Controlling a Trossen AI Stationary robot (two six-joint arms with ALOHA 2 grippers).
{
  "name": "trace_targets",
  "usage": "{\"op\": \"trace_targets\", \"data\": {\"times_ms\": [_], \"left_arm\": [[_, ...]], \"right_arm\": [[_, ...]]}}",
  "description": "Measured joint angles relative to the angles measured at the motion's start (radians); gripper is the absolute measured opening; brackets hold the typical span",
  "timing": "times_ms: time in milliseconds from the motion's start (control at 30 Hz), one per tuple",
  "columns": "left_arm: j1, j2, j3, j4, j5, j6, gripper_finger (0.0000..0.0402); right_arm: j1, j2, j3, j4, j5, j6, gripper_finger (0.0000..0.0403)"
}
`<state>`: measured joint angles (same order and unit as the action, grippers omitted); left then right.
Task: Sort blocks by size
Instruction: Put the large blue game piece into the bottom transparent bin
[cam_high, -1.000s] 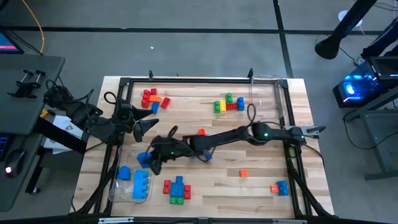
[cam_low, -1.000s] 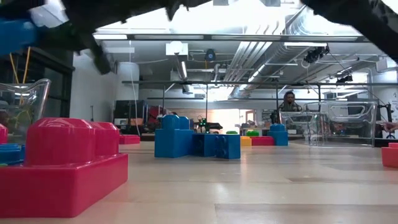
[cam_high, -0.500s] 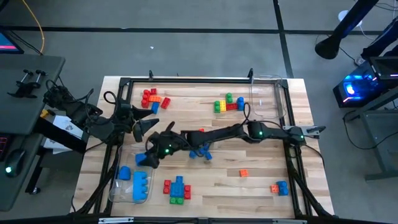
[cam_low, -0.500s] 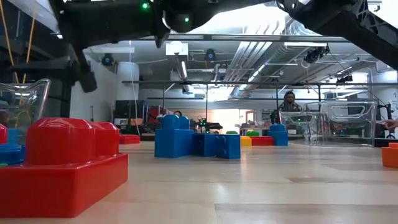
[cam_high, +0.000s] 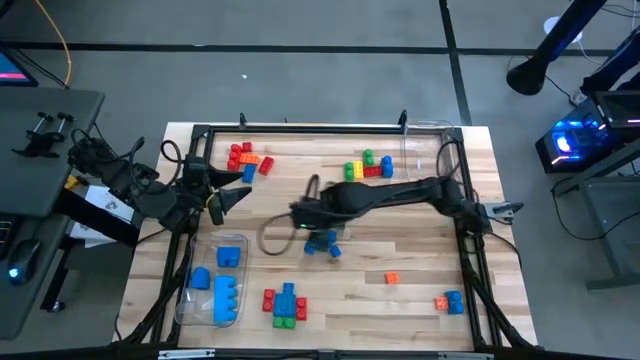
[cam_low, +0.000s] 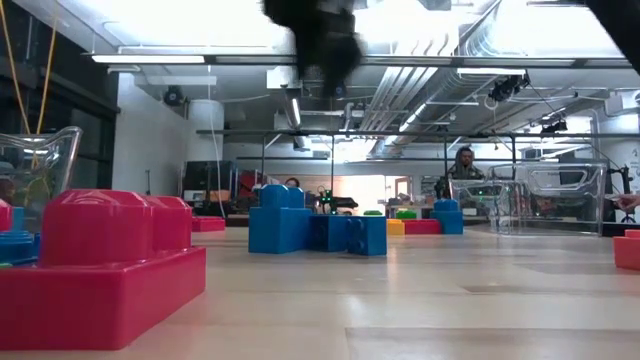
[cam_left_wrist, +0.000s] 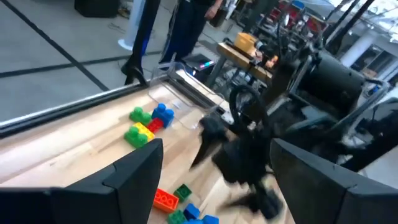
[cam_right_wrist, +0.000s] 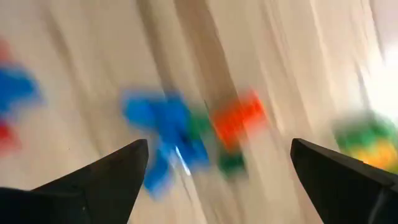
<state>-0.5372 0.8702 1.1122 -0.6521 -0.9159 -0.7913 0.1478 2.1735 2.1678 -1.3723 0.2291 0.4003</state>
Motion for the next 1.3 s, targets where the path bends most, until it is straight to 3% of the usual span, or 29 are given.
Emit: {"op": "trace_targets", "data": {"times_ms": [133,233,367,533,667,833,1300], "left_arm": [[0.069,0.046,0.0,0.017,0.144,-0.003,0.0282],[0.133,0.13,0.0,0.012,0.281,-0.001,0.0282],[0.223,0.311,0.005,0.009,0.477,-0.017,0.0282],[0.296,0.588,0.043,-0.018,0.655,-0.122,0.0282],[0.307,0.786,0.086,-0.008,0.689,-0.196,0.0282],[0.316,0.948,0.166,-0.006,0.697,-0.235,0.0282],[0.315,1.13,0.222,-0.017,0.724,-0.272,0.0274]], "right_arm": [[0.038,-0.221,-0.329,-0.026,-0.006,0.151,0.0388],[0.084,-0.432,-0.618,0.046,-0.023,0.375,0.0388],[0.172,-0.691,-0.937,0.202,-0.045,0.782,0.0388],[0.312,-0.892,-1.179,0.359,-0.023,1.16,0.0389],[0.397,-0.943,-1.261,0.376,0.016,1.315,0.0389],[0.436,-0.945,-1.292,0.377,0.016,1.349,0.0389],[0.435,-0.945,-1.294,0.373,0.04,1.274,0.0389]]}}
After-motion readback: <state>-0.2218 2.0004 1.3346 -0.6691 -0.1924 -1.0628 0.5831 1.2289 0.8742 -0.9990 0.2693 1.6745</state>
